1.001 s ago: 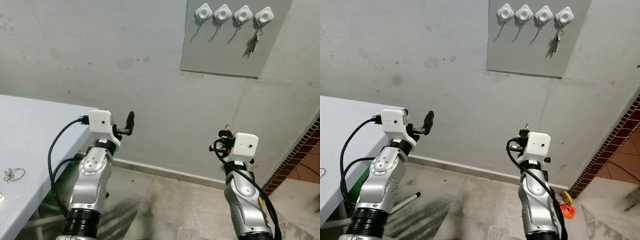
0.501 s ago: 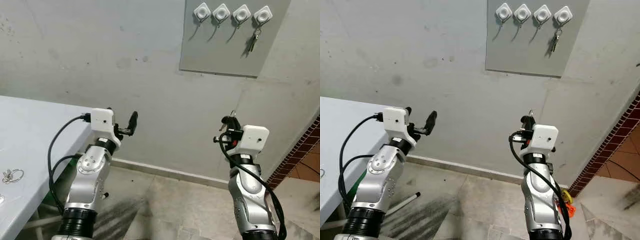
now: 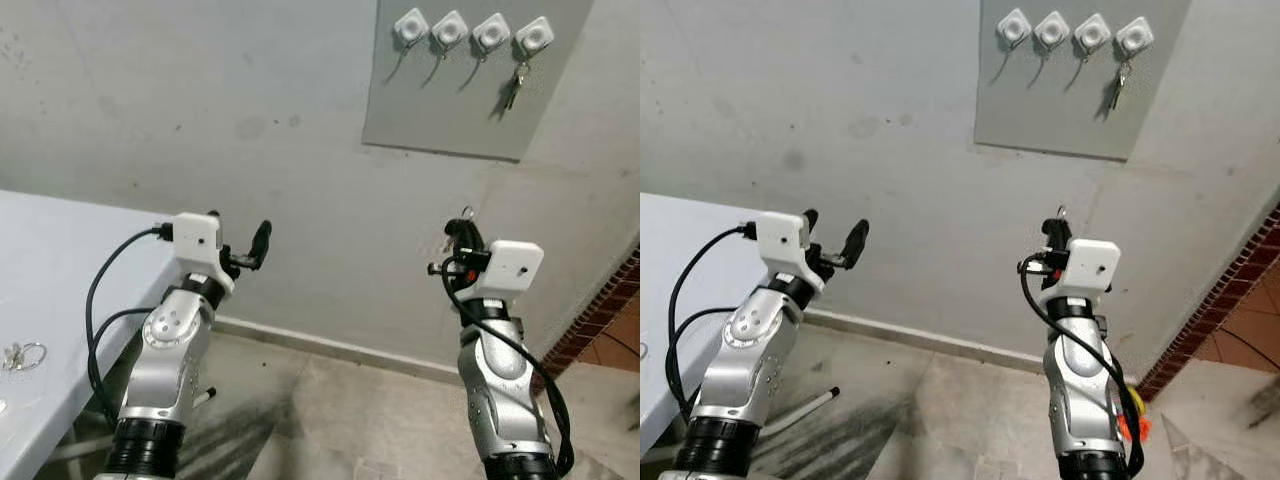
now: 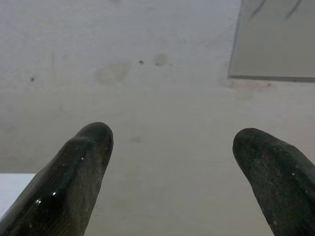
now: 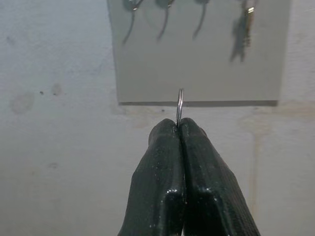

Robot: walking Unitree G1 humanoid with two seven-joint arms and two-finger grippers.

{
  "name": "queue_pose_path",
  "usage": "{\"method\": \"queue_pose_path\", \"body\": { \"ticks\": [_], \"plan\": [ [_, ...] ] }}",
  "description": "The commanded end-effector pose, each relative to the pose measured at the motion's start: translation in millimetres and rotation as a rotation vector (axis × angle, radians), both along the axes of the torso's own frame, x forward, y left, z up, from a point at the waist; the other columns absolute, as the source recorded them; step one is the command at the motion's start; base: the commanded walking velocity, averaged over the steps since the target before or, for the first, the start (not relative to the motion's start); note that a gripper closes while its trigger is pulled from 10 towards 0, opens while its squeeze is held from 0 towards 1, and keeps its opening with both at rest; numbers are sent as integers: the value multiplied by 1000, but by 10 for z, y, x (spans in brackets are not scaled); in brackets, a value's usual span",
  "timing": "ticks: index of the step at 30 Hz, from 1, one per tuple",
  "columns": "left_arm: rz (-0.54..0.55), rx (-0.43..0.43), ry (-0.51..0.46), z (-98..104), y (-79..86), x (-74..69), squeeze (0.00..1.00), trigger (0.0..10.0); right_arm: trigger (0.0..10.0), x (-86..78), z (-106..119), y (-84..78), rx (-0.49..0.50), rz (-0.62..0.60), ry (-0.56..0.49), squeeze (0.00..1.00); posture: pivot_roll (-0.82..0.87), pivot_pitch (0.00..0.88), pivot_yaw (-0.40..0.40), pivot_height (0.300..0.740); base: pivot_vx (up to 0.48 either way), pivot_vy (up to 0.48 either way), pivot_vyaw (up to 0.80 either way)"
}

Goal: Hang keys on a hook

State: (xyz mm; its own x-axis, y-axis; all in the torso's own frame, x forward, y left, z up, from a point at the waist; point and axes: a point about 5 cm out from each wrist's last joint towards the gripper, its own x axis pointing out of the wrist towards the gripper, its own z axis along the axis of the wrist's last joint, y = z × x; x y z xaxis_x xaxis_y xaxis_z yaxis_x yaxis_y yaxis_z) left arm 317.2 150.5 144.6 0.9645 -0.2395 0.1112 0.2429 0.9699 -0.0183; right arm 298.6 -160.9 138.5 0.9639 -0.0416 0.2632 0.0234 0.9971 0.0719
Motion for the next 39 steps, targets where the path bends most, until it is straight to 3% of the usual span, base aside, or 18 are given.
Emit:
{"method": "queue_pose_path", "body": {
  "ticks": [1,39],
  "plan": [
    [0,13,-7,29,24,-6,0,10000,10000,15,84,24,-2,18,-37,0,-45,0,11,740,285,0,0],
    [-14,72,-19,24,-14,-26,0,10000,10000,14,55,71,-13,47,-31,0,-39,0,5,740,338,0,0]
  ]
}}
